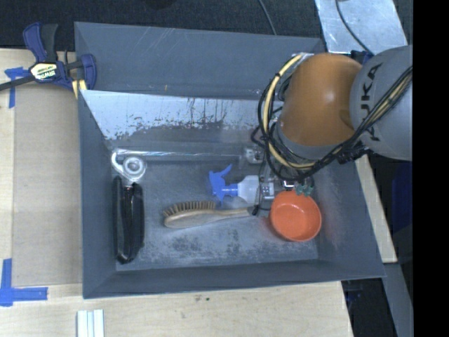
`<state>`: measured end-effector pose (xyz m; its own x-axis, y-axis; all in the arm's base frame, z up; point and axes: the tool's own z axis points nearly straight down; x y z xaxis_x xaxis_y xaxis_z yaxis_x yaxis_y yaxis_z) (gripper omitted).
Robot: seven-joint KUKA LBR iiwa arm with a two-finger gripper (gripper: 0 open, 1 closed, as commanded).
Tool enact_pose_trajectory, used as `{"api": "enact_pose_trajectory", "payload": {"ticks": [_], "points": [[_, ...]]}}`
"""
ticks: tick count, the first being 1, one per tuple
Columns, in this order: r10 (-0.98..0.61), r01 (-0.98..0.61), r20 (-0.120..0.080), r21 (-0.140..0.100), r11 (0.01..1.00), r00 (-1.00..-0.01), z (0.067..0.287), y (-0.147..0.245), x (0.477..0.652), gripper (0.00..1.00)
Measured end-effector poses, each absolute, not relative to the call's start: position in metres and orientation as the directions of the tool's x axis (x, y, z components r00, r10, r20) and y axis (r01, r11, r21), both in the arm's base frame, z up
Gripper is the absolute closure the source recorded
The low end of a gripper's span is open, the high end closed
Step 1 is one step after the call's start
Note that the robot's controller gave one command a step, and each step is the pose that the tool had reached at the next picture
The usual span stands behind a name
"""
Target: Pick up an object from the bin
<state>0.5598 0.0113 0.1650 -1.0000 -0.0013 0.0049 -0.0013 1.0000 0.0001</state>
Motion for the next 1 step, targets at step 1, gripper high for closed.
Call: {"api": "enact_pose_trajectory", "payload": {"ticks": [1], "points": [[-0.001, -0.001, -0.004, 0.000, 1.000, -1.000, 0.1695, 0.0113, 0.5618, 0.00]]}}
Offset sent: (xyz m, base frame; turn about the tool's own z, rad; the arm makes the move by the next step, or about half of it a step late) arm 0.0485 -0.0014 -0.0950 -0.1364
